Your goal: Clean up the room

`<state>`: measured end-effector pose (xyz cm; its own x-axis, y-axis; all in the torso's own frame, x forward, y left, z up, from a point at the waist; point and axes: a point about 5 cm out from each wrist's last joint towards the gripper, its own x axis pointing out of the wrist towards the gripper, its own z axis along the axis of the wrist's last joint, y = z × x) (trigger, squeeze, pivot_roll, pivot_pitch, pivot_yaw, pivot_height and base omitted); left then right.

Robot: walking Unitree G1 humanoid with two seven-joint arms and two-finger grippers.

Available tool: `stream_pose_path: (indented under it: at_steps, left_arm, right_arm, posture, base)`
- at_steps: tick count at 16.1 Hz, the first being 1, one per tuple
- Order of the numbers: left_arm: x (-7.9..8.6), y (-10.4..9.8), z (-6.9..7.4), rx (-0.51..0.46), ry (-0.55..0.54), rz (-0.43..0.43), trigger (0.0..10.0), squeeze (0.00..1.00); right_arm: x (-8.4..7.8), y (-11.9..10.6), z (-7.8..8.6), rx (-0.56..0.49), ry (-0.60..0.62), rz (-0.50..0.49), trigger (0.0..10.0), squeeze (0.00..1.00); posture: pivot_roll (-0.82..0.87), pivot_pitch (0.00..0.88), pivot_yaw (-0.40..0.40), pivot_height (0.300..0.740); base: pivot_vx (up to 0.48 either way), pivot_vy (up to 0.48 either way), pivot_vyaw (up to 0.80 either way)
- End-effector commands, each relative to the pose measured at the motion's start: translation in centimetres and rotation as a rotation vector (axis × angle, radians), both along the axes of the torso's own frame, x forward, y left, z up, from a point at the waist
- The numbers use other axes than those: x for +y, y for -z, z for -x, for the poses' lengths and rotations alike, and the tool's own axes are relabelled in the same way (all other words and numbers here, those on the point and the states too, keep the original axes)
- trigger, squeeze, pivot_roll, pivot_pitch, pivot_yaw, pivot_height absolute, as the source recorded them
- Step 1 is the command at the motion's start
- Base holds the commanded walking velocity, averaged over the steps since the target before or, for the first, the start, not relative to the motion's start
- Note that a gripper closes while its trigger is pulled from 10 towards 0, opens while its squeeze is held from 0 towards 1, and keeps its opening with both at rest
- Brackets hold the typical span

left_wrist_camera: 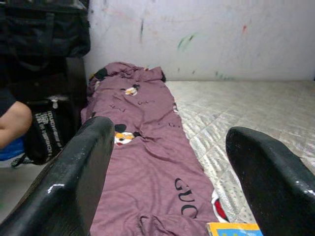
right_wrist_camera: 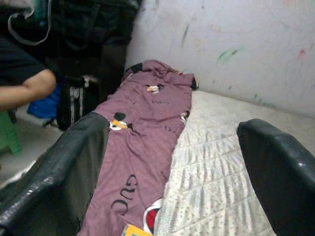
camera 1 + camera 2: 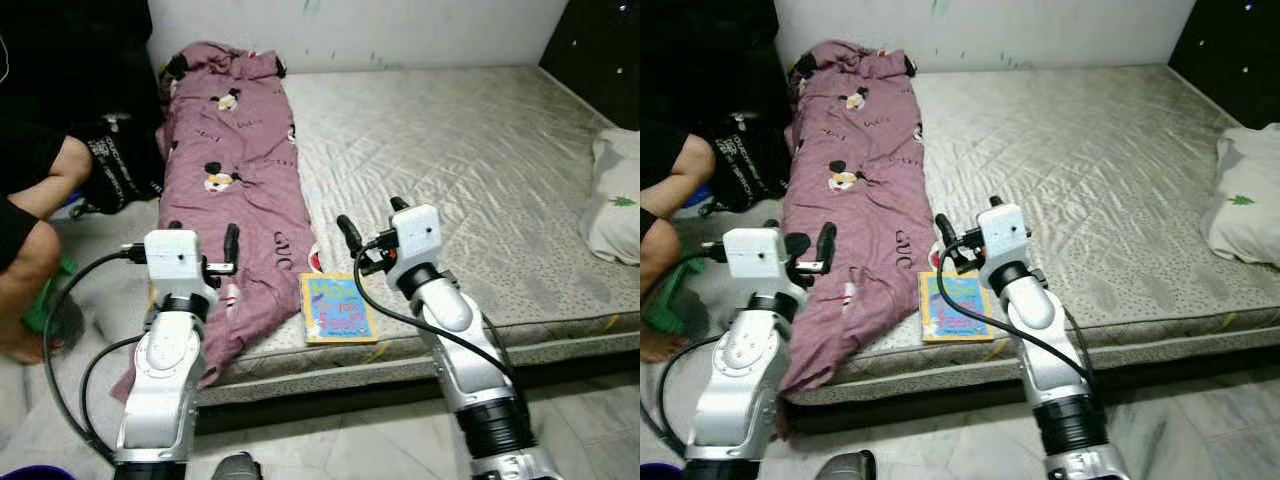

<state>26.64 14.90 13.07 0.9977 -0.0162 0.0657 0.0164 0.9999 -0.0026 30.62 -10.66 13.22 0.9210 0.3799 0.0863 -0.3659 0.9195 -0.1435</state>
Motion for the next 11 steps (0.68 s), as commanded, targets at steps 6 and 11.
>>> stream_pose_path:
  at_steps: [6, 11]
  left_arm:
    - [0.25, 0.11, 0.15, 0.012, 0.003, -0.007, 10.0, 0.0]
    - [-0.08, 0.23, 0.17, 0.017, 0.028, 0.005, 10.0, 0.0]
  right_arm:
    - [0.35, -0.33, -0.28, -0.015, 0.005, -0.001, 10.0, 0.0]
    - [0.29, -0.22, -0.46, -0.009, 0.018, -0.002, 10.0, 0.0]
  posture:
    - [0.03, 0.0, -0.032, 0.74]
    - [0.03, 0.0, -0.033, 0.74]
  base:
    - [0.0, 0.0, 0.79]
    - [0.0, 0.0, 0.33]
